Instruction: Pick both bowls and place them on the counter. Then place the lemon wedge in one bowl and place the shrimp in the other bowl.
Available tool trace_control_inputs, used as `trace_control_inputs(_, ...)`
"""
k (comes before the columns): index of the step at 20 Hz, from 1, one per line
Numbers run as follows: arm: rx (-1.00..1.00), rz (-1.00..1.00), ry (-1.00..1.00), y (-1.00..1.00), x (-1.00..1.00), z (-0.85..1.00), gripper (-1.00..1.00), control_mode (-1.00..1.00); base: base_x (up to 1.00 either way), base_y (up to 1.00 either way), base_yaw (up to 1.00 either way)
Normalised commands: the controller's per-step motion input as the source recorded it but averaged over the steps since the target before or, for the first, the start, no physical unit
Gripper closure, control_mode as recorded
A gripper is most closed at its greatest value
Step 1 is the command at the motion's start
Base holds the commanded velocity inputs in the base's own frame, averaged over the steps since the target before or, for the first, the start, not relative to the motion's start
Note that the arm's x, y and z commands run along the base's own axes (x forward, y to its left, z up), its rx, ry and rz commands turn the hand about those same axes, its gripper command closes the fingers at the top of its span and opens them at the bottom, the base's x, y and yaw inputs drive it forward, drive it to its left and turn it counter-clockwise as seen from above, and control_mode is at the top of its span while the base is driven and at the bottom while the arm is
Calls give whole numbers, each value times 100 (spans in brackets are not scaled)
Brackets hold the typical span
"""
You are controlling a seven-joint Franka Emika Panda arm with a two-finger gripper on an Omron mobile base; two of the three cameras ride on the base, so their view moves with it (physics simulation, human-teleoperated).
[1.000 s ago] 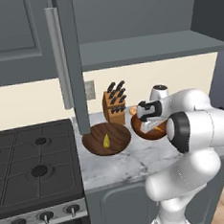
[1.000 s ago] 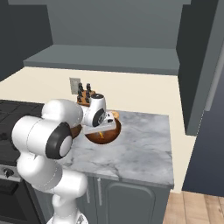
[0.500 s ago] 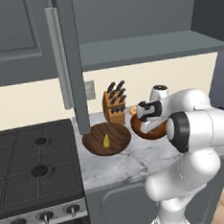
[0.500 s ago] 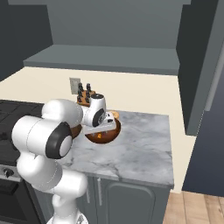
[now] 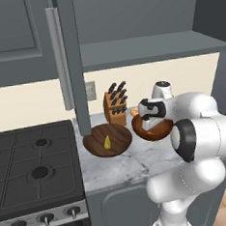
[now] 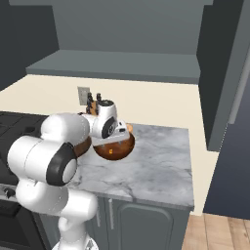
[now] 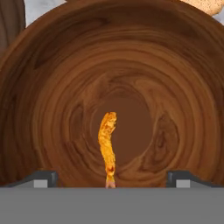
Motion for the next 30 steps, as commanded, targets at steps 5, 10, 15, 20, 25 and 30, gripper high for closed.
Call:
trace_control_inputs(5, 0, 0, -13, 0, -21, 34, -100, -100, 0, 0, 0)
trace_control_inputs(10, 0, -7, -15, 0, -58, 19, -100, -100, 0, 0, 0)
trace_control_inputs(15, 0, -14, -15, 1, -57, 25, -100, -100, 0, 0, 0)
trace_control_inputs(20, 0, -22, -4, 0, -57, 32, -100, -100, 0, 0, 0)
trace_control_inputs(25, 1, -14, -3, 0, -56, 35, -100, -100, 0, 0, 0)
trace_control_inputs(30, 9, -5, -4, 0, -63, 34, -100, -100, 0, 0, 0)
